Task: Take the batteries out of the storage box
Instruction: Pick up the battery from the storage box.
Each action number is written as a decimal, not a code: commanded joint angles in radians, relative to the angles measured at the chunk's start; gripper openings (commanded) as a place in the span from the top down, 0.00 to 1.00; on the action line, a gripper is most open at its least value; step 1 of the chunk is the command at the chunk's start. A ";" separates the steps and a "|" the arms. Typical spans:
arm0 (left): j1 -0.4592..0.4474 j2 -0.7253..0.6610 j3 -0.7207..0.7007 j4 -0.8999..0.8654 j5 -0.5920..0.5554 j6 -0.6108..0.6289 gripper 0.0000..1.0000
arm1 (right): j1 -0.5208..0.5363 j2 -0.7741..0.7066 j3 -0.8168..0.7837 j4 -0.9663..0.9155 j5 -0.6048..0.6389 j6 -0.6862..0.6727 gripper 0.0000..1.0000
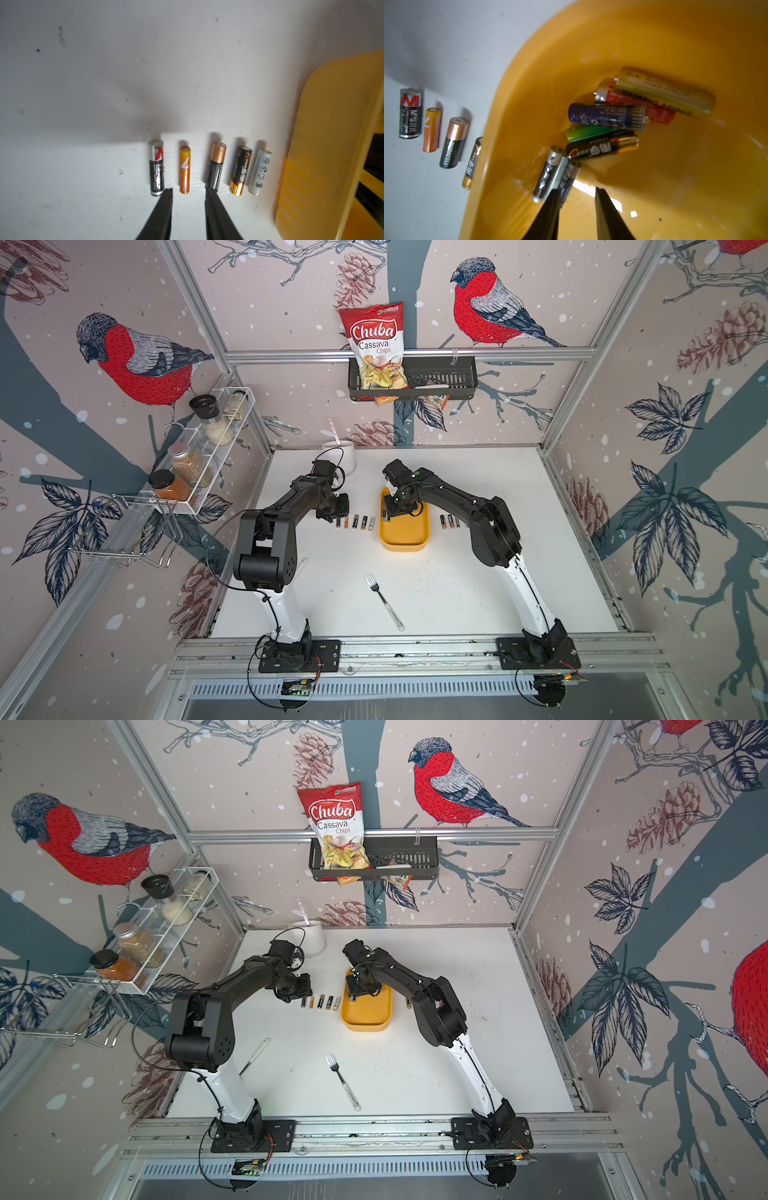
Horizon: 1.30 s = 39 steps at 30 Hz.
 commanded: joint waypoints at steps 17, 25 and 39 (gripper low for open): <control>-0.007 -0.020 -0.009 0.006 -0.001 -0.014 0.68 | 0.010 0.035 0.008 -0.028 0.051 -0.014 0.67; -0.012 -0.022 -0.008 0.005 -0.003 -0.016 0.68 | 0.010 0.023 -0.031 -0.063 0.116 -0.040 0.70; -0.019 -0.024 0.001 -0.005 -0.014 -0.019 0.68 | 0.026 0.014 -0.051 -0.114 0.213 -0.066 0.77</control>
